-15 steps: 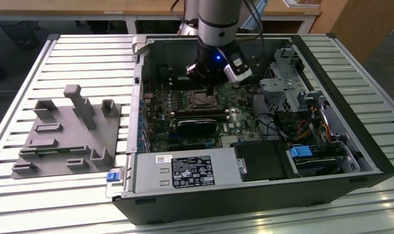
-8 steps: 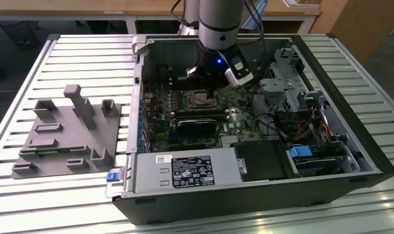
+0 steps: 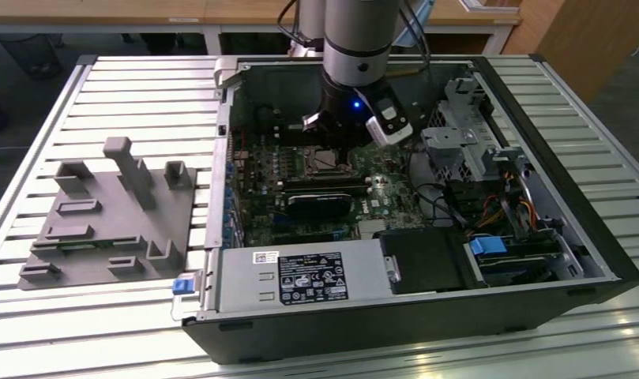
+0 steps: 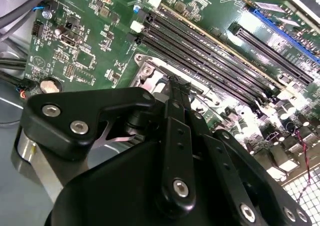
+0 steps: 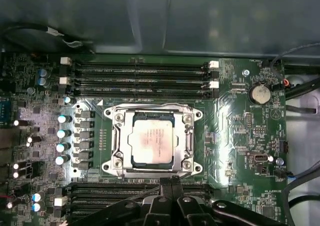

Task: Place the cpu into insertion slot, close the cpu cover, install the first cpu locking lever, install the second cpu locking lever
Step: 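Install the second cpu locking lever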

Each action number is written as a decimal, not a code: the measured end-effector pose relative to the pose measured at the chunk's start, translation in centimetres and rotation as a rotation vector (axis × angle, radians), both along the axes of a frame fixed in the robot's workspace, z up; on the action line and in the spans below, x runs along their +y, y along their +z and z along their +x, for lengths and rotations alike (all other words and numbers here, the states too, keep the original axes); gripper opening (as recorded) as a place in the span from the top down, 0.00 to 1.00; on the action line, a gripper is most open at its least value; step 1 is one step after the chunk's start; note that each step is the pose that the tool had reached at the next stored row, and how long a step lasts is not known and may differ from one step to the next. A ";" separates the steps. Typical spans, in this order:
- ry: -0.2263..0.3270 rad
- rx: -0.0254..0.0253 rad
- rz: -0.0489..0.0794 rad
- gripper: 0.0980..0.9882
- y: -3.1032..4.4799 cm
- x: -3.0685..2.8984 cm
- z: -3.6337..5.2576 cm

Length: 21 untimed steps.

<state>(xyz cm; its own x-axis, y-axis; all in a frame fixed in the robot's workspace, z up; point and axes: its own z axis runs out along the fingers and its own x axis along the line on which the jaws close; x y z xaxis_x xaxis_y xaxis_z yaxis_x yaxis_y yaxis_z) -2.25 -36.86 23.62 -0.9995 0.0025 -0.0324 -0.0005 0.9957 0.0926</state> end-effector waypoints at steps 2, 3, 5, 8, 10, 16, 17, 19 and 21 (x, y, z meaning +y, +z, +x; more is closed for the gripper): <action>0.000 -0.0001 0.000 0.97 -0.03 -0.01 0.00; 0.000 0.0000 0.000 0.97 -0.04 -0.03 0.00; 0.000 0.0000 0.000 0.97 -0.07 -0.09 0.00; 0.000 -0.0001 0.002 0.97 -0.16 -0.31 -0.02; 0.000 -0.0001 0.003 0.97 -0.24 -0.32 -0.05; 0.000 0.0000 0.004 0.97 -0.40 -0.45 -1.18; 0.000 -0.0001 0.004 0.97 -0.44 -0.46 -1.52; 0.000 -0.0002 0.004 0.97 -0.58 -0.46 -2.10; 0.000 0.0000 0.004 0.97 -0.92 -0.47 -2.20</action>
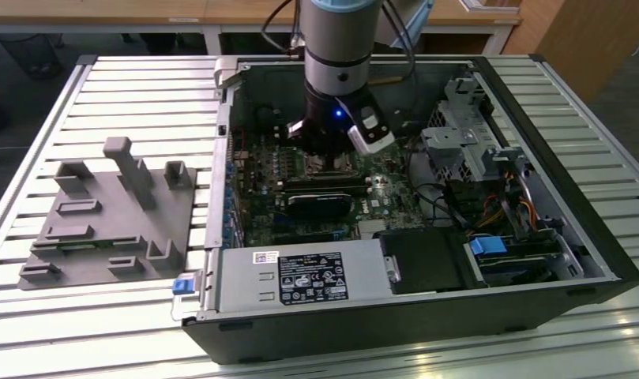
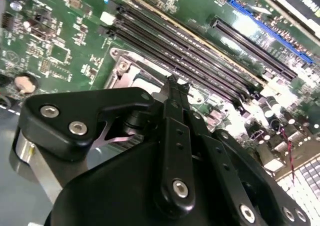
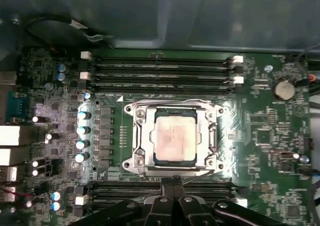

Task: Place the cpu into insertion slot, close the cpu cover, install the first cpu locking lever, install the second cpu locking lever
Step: 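Install the second cpu locking lever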

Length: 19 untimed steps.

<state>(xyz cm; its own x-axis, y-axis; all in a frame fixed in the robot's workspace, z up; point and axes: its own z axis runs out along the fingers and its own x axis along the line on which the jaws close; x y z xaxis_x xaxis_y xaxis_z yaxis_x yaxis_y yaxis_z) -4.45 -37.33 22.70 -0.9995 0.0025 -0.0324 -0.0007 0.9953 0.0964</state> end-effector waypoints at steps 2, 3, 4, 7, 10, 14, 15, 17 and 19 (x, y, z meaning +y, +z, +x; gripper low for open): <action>0.000 0.0000 0.000 0.97 -0.35 0.00 -0.05; 0.000 0.0000 0.000 0.97 -0.52 0.00 -0.08; 0.000 0.0001 0.000 0.97 -0.70 0.00 -0.14; 0.000 0.0001 0.003 0.97 -1.10 -0.10 -0.61; 0.000 0.0001 0.009 0.97 -1.25 -0.34 -1.08; 0.000 0.0000 0.014 0.97 -1.34 -0.66 -1.69; 0.000 0.0000 0.015 0.97 -1.36 -0.74 -1.79; -0.001 0.0000 0.018 0.97 -1.40 -0.83 -1.96; -0.001 0.0000 0.026 0.97 -1.43 -0.96 -2.15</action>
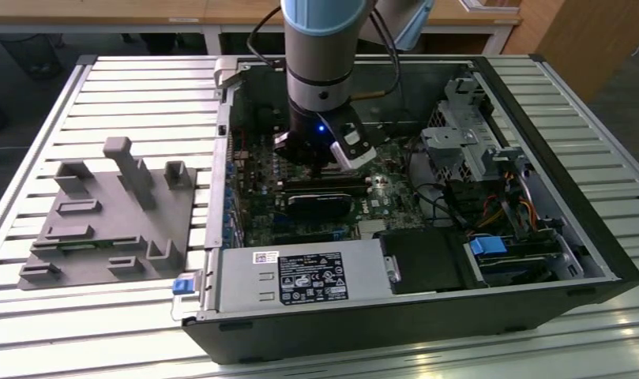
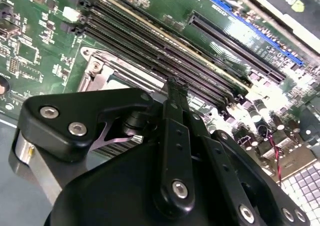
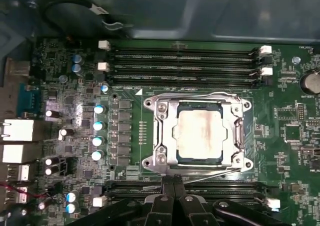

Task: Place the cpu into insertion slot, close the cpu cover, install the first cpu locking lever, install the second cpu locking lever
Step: 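Install the second cpu locking lever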

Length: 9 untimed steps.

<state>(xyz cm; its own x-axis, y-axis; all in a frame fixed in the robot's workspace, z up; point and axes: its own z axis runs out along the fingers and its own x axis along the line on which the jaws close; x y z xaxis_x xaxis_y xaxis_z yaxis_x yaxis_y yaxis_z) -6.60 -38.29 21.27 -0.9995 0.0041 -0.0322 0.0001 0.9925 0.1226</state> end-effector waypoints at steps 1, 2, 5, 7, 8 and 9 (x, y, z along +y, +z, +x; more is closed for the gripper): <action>0.000 0.0000 0.005 0.97 -0.01 -0.04 -0.08; 0.000 0.0000 0.009 0.97 -0.03 -0.08 -0.18; 0.000 0.0000 0.016 0.97 -0.15 -0.18 -0.45; 0.000 0.0000 0.019 0.97 -0.37 -0.21 -0.52; 0.000 -0.0001 0.021 0.97 -0.48 -0.24 -0.59; 0.000 -0.0001 0.023 0.97 -0.59 -0.26 -0.69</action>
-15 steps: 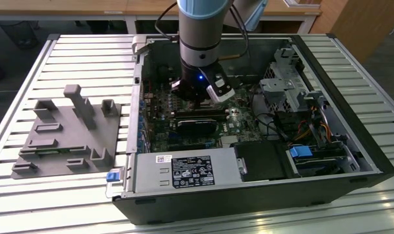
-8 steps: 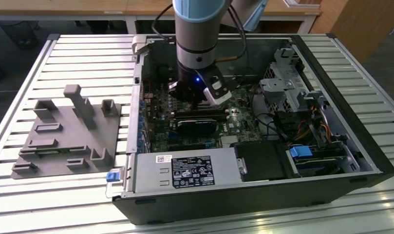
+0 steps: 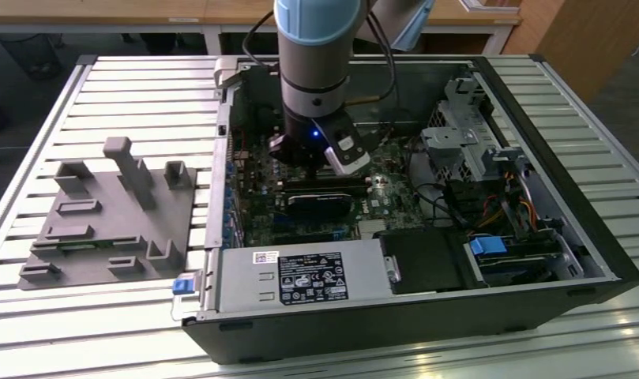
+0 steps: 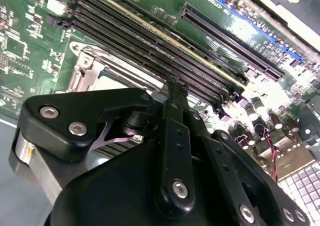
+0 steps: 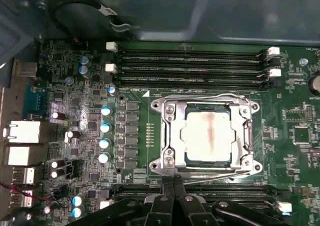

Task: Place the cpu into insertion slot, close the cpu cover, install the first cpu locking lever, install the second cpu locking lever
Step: 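Install the second cpu locking lever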

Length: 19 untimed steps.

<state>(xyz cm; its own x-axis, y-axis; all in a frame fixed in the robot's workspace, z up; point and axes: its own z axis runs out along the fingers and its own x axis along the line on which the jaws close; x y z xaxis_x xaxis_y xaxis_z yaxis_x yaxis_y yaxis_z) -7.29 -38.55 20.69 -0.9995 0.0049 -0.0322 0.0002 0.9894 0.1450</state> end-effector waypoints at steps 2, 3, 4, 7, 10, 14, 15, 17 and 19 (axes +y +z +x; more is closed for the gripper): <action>0.000 0.0000 0.001 0.97 -0.32 -0.01 -0.08; 0.000 0.0001 0.001 0.97 -0.48 -0.01 -0.08; 0.000 0.0002 0.003 0.97 -0.57 -0.01 -0.09; 0.000 0.0000 0.020 0.97 -0.68 -0.12 -0.12; 0.000 0.0001 0.035 0.97 -0.77 -0.35 -0.27; 0.000 0.0001 0.053 0.97 -0.98 -0.55 -0.45; 0.000 0.0001 0.060 0.97 -1.01 -0.56 -0.47; 0.000 0.0001 0.074 0.97 -1.08 -0.56 -0.52; 0.000 0.0002 0.084 0.97 -1.25 -0.56 -0.53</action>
<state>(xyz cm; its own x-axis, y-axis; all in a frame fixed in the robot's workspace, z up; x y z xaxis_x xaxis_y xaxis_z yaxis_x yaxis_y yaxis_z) -7.81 -39.11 19.43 -0.9995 0.0076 -0.0315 0.0002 0.9738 0.2275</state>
